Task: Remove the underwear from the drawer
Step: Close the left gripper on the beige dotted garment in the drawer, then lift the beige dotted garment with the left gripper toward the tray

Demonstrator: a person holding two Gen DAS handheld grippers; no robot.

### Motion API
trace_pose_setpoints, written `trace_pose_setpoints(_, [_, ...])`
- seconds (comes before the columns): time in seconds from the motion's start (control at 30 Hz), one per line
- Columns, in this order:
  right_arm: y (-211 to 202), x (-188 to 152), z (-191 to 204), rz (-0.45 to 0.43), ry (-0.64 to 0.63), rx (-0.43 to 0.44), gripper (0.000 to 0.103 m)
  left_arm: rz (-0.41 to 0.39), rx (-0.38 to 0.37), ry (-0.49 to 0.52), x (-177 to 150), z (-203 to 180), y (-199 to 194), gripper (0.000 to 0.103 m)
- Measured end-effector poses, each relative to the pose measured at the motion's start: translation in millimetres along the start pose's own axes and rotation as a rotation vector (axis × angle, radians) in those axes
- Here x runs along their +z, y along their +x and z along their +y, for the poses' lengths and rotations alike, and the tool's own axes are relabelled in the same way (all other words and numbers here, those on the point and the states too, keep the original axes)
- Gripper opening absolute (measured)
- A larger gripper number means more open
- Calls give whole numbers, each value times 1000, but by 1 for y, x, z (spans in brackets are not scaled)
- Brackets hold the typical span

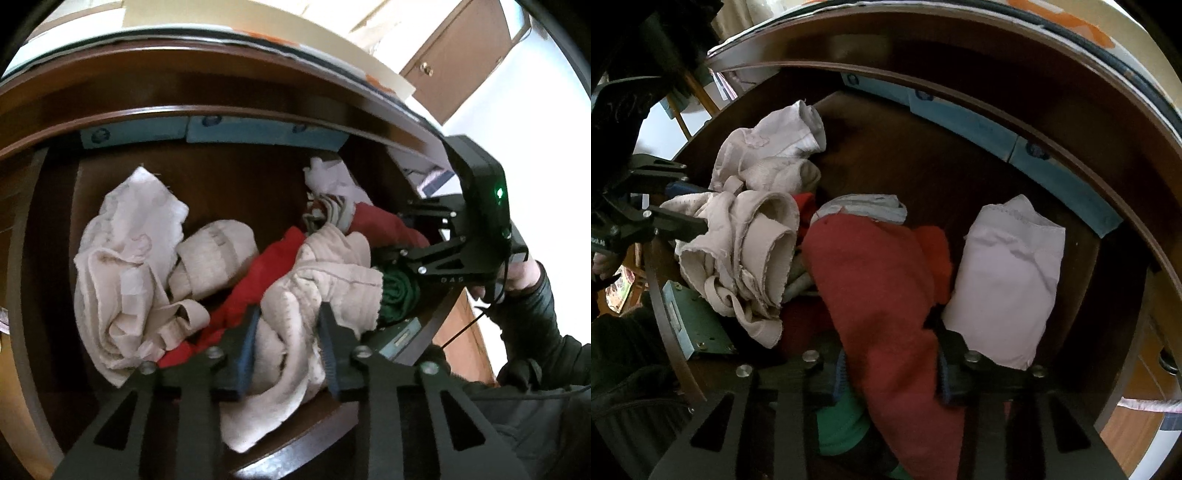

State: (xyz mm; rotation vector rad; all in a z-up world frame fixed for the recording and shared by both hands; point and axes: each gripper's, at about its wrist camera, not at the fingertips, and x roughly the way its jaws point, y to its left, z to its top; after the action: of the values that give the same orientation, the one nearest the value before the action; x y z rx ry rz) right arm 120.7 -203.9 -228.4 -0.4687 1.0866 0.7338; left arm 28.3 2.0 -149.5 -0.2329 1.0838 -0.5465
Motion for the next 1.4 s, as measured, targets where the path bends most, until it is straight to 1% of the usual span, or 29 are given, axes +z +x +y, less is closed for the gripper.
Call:
trace_pose_setpoints(0.03, [0, 0, 0, -2, -3, -2, 36, -15, -26, -13, -1, 1, -2, 17])
trace_pose_setpoints(0.07, [-2, -2, 0, -6, -6, -5, 34, -22, -39, -20, -3, 2, -4, 17])
trace_pose_setpoints(0.17, [-2, -2, 0, -10, -16, -12, 33, -28, -5, 20, -4, -5, -3, 17])
trace_pose_setpoints(0.27, [-2, -2, -3, -9, -6, -6, 33, -28, 7, 10, -1, -5, -1, 18])
trace_pose_setpoints(0.37, [-2, -2, -3, -11, -3, -4, 33, -12, 17, 13, 1, -4, 2, 25])
trace_pose_setpoints(0.4, [-3, -2, -3, -10, -3, -4, 33, -2, 22, 15, 2, -4, 4, 34])
trace_pose_setpoints(0.43, [-2, -3, -2, -9, -3, -3, 33, -1, 30, 12, 2, -4, 4, 40])
trace_pose_setpoints(0.5, [-3, -4, -2, -9, -2, -2, 33, 15, 25, 13, 4, -5, 8, 46])
trace_pose_setpoints(0.6, [-3, -3, -2, -9, -3, -3, 33, 42, 26, 43, 7, -10, 16, 46])
trace_pose_setpoints(0.67, [-3, -3, 0, -8, -5, -5, 33, 55, 27, 43, 7, -10, 20, 39])
trace_pose_setpoints(0.73, [-3, -3, 0, -9, -3, -6, 33, 50, 16, 41, 7, -10, 19, 26])
trace_pose_setpoints(0.83, [-6, -4, 0, -21, 2, -10, 33, 15, 13, 39, 3, -11, 14, 20])
trace_pose_setpoints(0.9, [-8, -5, 1, -31, 0, -16, 33, -13, 12, 37, 0, -11, 10, 19])
trace_pose_setpoints(1.0, [-10, -6, 3, -45, -8, -30, 32, -63, -8, 5, -3, -7, 2, 18])
trace_pose_setpoints(1.17, [-25, -13, 2, -132, -4, -10, 32, -158, -22, 11, -7, -10, -18, 17])
trace_pose_setpoints(1.23, [-31, -15, 0, -168, 6, -9, 31, -188, -13, 7, -7, -10, -23, 17])
trace_pose_setpoints(1.4, [-39, -21, 0, -220, 4, -12, 31, -240, 13, 6, -8, -10, -29, 17])
